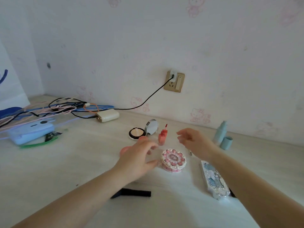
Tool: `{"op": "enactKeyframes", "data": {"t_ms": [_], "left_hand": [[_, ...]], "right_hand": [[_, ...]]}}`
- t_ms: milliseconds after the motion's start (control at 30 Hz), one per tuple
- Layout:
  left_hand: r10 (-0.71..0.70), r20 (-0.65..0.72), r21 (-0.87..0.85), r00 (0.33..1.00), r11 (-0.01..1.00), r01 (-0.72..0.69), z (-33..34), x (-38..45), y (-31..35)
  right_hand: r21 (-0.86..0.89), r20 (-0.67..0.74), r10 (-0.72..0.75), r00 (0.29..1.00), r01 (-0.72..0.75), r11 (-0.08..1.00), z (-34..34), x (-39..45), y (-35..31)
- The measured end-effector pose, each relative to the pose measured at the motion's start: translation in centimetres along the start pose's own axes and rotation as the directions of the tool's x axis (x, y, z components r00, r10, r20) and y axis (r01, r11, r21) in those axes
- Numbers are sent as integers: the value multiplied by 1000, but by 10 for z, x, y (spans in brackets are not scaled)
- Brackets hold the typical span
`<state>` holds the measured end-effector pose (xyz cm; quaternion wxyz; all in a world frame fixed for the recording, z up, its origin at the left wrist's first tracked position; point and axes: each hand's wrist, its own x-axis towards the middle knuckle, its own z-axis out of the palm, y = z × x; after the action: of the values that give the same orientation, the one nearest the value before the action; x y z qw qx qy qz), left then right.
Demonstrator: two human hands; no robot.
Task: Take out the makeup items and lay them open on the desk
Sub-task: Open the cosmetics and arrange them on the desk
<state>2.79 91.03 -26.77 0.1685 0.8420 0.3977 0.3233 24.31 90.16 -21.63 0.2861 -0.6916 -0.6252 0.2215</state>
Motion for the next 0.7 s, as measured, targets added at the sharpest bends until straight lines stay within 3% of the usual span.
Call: {"op": "enactKeyframes", "data": {"t_ms": [100, 333, 467, 567, 633, 700], "left_hand": [[-24, 157, 12, 987, 1000, 23, 22, 3, 13], [-134, 288, -81, 948, 983, 164, 40, 14, 28], [-111, 283, -232, 953, 956, 180, 40, 16, 32], [-129, 280, -252, 951, 946, 202, 37, 14, 34], [-184, 246, -272, 952, 929, 250, 35, 13, 32], [-301, 179, -409, 937, 843, 350, 33, 14, 31]], "right_hand": [[-248, 118, -53, 992, 82, 965, 6, -15, 18], [-280, 206, -69, 976, 126, 952, 35, -16, 35], [-314, 147, -26, 989, 71, 947, 48, -13, 34], [-348, 133, -12, 991, 58, 936, 50, -13, 32], [-303, 130, -32, 991, 71, 950, 44, -17, 32], [-221, 110, -69, 992, 92, 971, 37, -22, 31]]}}
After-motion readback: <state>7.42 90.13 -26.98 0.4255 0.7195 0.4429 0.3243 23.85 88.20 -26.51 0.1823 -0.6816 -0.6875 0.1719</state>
